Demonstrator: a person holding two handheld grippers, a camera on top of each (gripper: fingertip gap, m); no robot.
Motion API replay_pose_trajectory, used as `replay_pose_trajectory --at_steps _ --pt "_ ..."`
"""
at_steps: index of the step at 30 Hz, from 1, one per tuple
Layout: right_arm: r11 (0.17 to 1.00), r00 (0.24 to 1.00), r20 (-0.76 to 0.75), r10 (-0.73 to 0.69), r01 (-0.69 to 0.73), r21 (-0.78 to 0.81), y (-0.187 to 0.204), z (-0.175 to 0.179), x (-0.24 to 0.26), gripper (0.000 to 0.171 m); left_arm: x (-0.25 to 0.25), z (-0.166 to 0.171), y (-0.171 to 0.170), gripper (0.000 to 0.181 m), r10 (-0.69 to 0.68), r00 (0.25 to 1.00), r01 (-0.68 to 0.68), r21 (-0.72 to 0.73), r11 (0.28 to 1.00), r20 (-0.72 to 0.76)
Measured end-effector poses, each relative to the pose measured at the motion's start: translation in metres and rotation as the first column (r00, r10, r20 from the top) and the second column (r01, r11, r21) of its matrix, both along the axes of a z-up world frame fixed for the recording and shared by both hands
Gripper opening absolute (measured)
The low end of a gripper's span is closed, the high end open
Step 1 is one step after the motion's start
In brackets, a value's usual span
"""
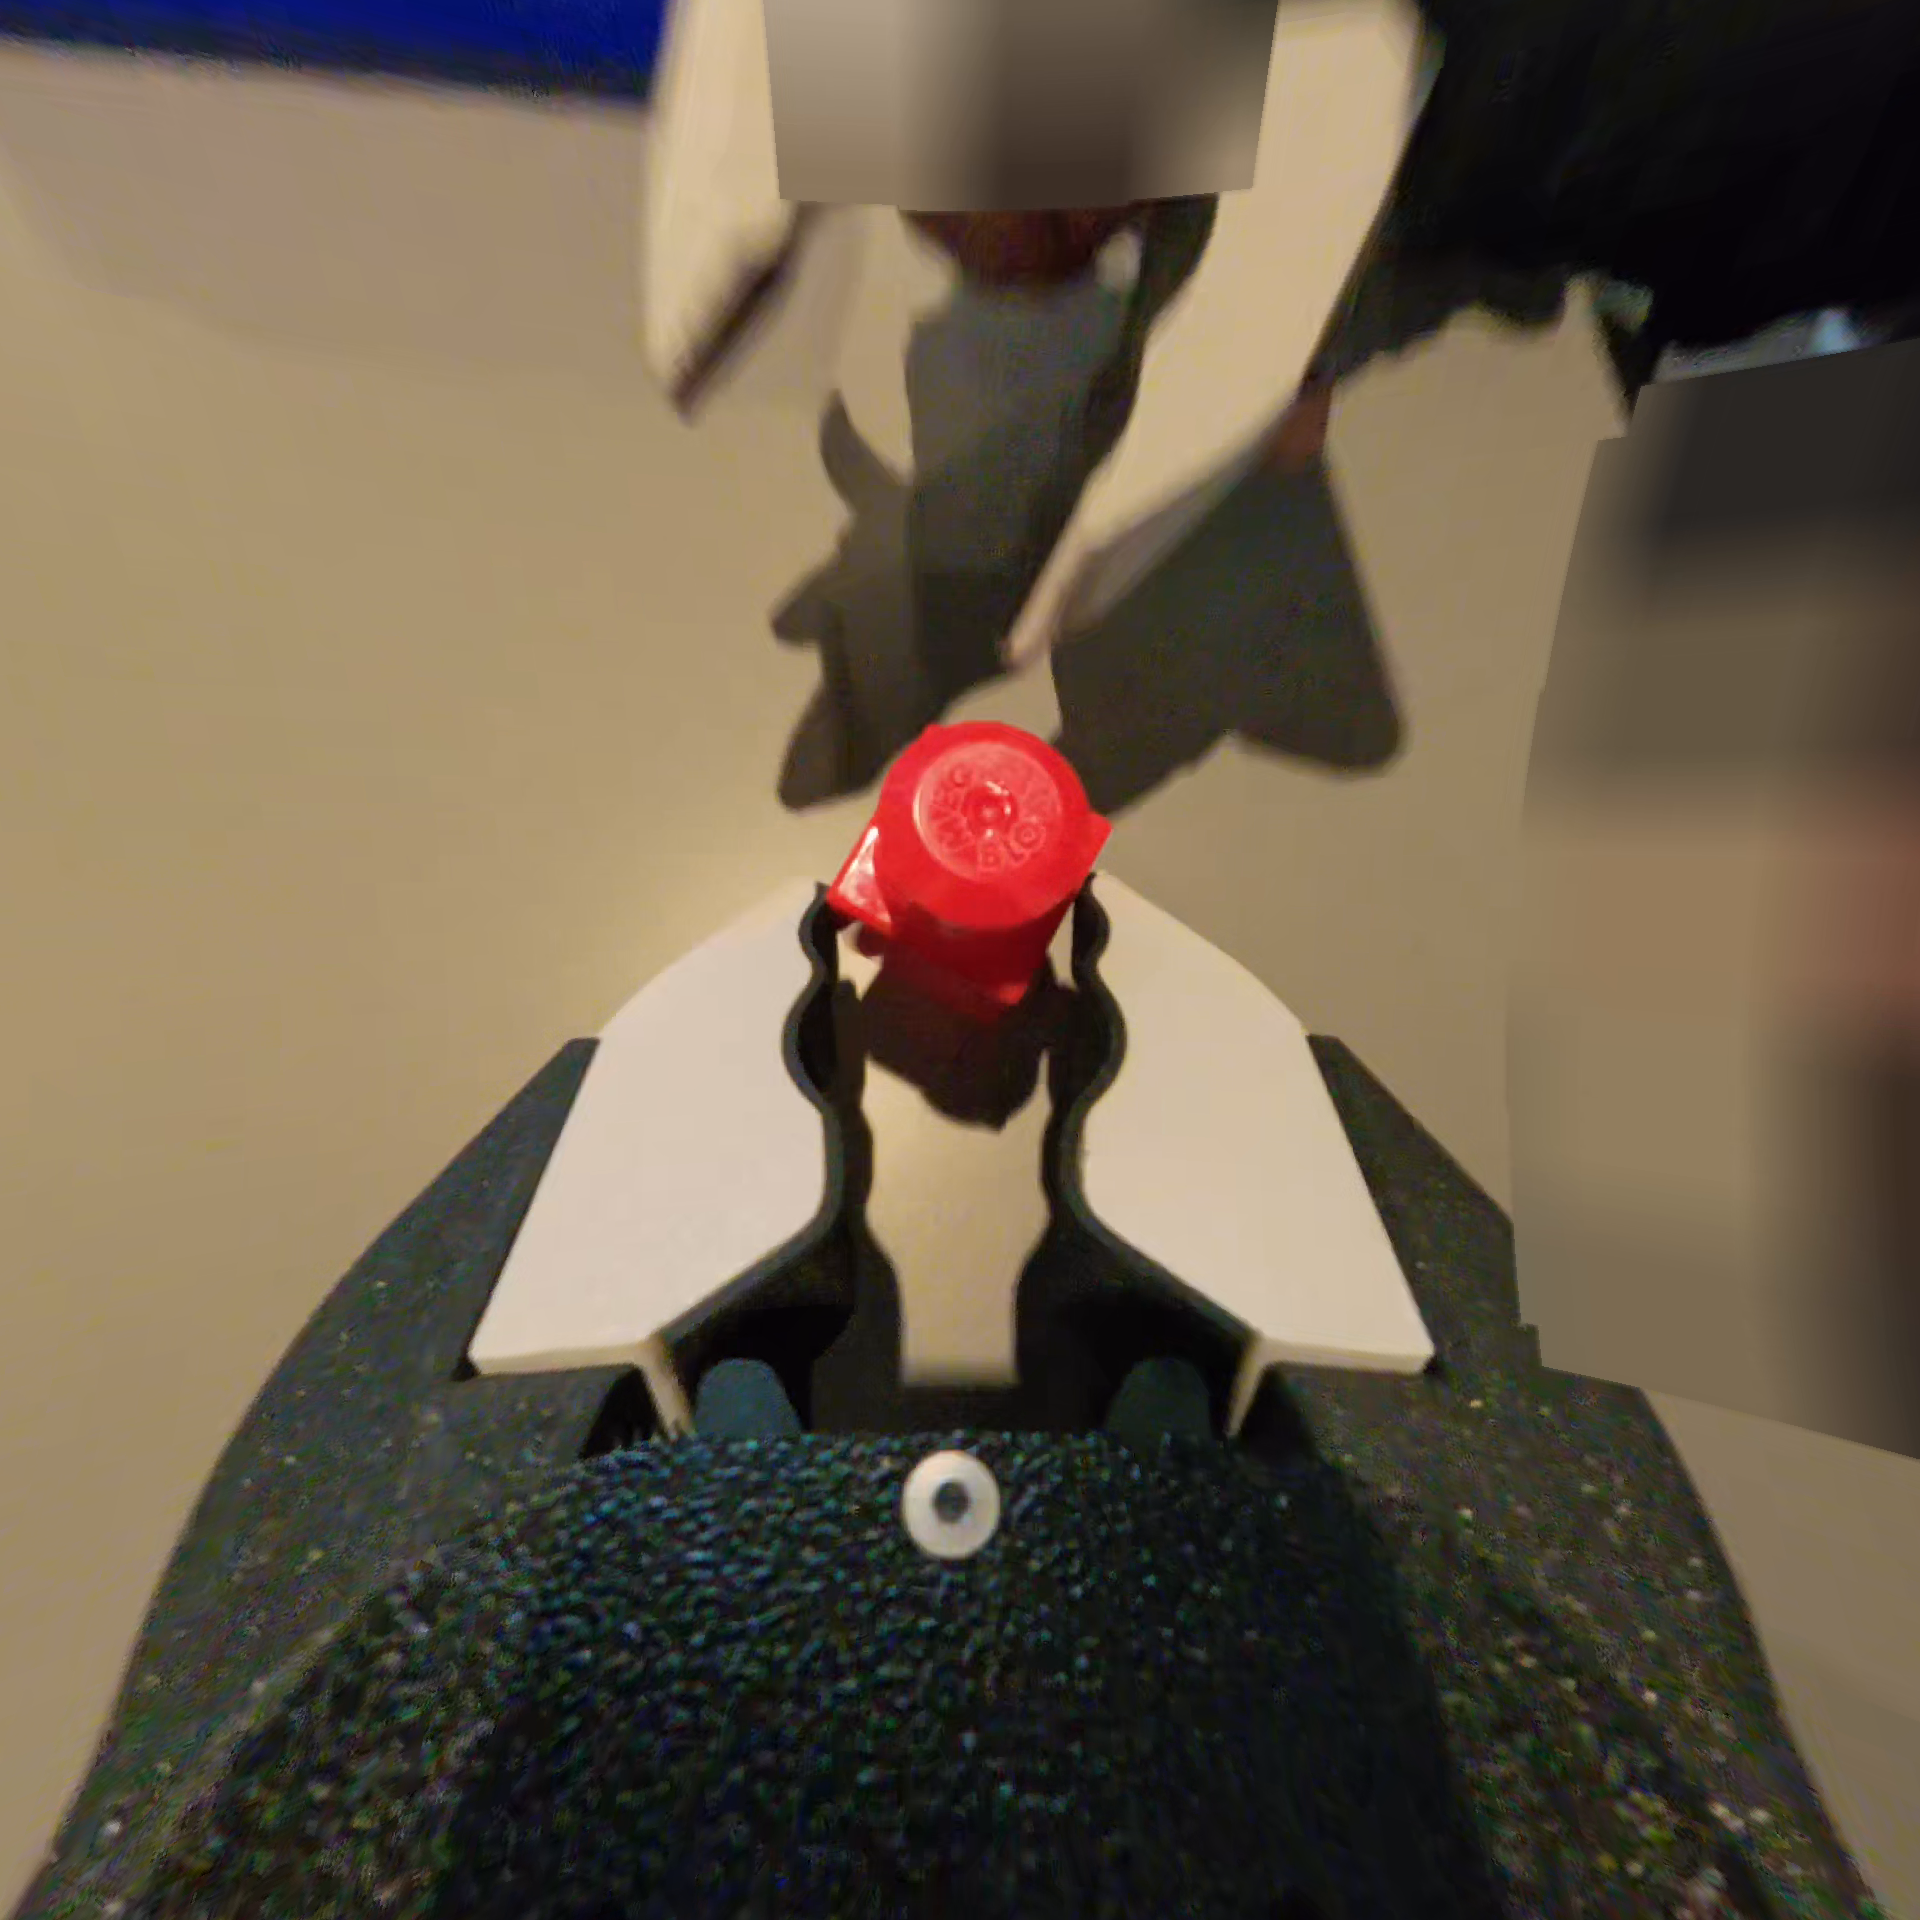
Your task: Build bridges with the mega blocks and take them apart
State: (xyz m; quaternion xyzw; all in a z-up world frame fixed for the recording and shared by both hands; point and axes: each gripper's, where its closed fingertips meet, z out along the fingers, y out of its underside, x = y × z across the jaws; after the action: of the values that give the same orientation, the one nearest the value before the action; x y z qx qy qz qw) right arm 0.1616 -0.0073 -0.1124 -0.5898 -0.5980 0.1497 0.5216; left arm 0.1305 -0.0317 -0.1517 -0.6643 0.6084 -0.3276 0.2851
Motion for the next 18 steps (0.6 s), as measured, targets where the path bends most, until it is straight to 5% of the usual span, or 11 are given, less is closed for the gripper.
replay_pose_trajectory --at_steps 6,18 --pt "0.983 0.994 -0.111 0.011 -0.031 -0.181 0.000 -0.003 -0.002 0.059 0.004 0.057 0.016 0.042 0.094 0.936 -0.096 -0.012 0.995 0.339" --pt "0.985 0.990 -0.141 0.029 -0.052 -0.166 -0.005 -0.001 -0.011 0.058 0.019 0.039 0.009 0.043 0.055 0.963 -0.071 0.051 0.996 0.263"
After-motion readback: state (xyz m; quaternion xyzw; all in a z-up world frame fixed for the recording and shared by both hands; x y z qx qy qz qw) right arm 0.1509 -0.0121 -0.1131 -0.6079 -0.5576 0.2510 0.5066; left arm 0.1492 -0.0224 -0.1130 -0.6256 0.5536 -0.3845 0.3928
